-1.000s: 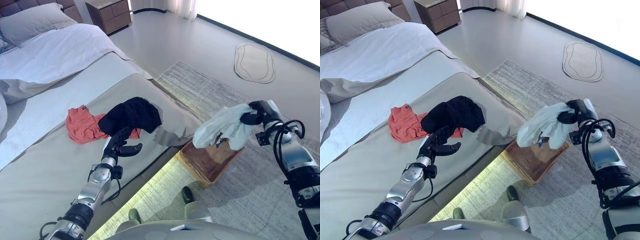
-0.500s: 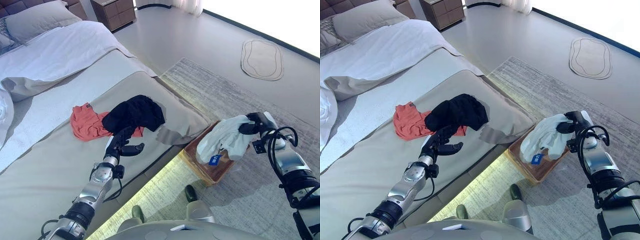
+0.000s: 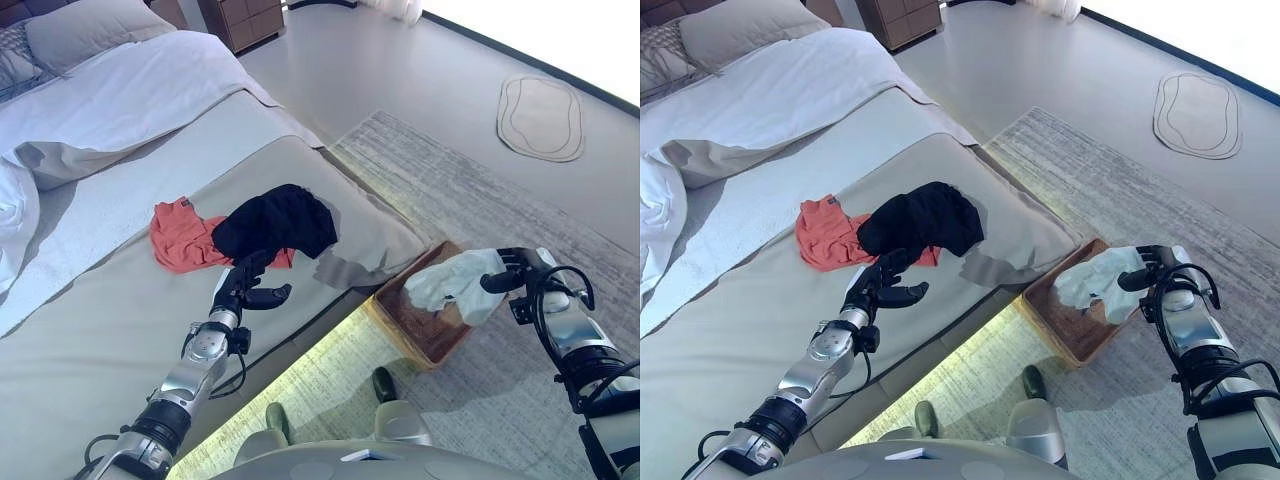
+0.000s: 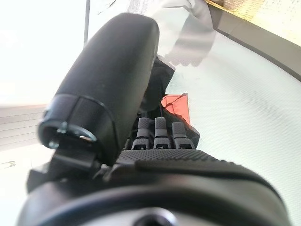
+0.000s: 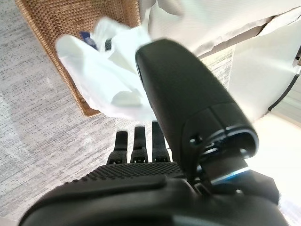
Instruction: Pick up the clothes from the bed and place them into the basket
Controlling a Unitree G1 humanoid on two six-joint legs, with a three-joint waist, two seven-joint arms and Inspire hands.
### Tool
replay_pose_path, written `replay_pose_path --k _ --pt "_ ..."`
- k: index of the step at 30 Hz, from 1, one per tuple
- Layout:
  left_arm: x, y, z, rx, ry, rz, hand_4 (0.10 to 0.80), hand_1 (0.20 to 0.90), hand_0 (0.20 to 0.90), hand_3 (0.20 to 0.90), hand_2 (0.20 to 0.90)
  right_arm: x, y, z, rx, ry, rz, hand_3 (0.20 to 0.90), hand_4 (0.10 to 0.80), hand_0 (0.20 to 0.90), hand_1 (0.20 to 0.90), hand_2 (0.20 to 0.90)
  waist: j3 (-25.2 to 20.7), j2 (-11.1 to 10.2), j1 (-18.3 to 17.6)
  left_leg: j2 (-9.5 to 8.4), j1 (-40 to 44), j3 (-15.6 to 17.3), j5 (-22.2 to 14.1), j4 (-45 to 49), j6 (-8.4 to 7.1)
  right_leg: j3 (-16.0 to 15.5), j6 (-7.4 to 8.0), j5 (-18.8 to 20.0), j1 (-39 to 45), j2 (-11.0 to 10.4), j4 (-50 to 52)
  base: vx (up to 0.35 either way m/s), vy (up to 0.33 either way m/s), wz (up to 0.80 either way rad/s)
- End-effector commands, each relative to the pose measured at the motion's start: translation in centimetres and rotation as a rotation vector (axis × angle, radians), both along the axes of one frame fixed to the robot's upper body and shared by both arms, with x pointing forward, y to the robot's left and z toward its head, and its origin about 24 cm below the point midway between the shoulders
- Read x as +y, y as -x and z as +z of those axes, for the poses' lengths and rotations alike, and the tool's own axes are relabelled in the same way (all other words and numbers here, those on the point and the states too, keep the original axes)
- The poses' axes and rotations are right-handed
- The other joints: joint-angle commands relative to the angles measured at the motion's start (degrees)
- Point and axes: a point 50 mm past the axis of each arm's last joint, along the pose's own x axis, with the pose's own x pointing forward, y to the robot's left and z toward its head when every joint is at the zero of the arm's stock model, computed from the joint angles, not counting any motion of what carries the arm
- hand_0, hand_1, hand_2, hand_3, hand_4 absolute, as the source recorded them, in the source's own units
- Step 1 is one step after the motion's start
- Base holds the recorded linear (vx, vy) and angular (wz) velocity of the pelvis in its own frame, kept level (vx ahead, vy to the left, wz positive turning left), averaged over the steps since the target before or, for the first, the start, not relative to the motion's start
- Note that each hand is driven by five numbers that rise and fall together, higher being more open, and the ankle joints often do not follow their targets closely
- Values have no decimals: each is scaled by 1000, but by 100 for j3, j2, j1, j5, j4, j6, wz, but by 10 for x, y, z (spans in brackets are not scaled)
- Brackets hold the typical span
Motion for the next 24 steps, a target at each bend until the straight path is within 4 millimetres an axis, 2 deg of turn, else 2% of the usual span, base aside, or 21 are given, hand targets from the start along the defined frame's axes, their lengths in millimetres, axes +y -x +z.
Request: replay_pose_path --k 1,8,11,12,13,15,22,24 --pt "-10 -30 41 -213 -36 -72 800 900 900 900 900 1 -33 55 -210 143 47 900 800 900 900 900 -157 -150 142 351 187 -227 -257 33 -134 -239 -77 0 -17 -212 364 0 0 0" --pt "-11 -30 42 -212 -27 -58 800 900 900 900 900 11 -42 74 -290 176 99 900 800 900 900 900 -140 -139 187 339 168 -310 -245 33 -128 -285 -99 -24 12 -221 371 7 6 4" --pt "-10 -29 40 -208 -27 -47 800 900 900 900 900 22 -52 96 -372 215 155 900 800 900 900 900 -139 -155 257 333 149 -382 -228 33 -131 -339 -118 -34 31 -225 371 15 0 7" --pt "-9 -28 39 -205 -24 -39 800 900 900 900 900 30 -58 110 -426 245 180 900 800 900 900 900 -149 -167 311 328 133 -429 -212 33 -127 -380 -129 -43 51 -231 366 24 -5 9" --pt "-9 -28 39 -205 -24 -38 800 900 900 900 900 31 -58 111 -430 247 181 900 800 900 900 900 -147 -168 309 326 131 -437 -211 33 -127 -388 -130 -45 55 -233 366 41 -12 11" --pt "-8 -27 38 -202 -25 -20 800 900 900 900 900 50 -66 138 -547 305 243 900 800 900 900 900 -175 -201 428 300 44 -553 -146 33 -115 -470 -149 -21 47 -243 349 23 -21 13" --pt "-2 -24 38 -217 -48 -11 800 900 900 900 900 90 -75 187 -759 401 379 900 800 900 900 900 -233 -251 738 243 -133 -888 -91 33 -79 -715 -180 -121 81 -289 386 44 -18 22" --pt "-2 -24 39 -223 -45 -13 800 900 900 900 900 98 -77 195 -769 421 422 900 800 900 900 900 -254 -262 845 211 -176 -989 -80 33 -67 -796 -189 -162 90 -309 413 104 -2 31"
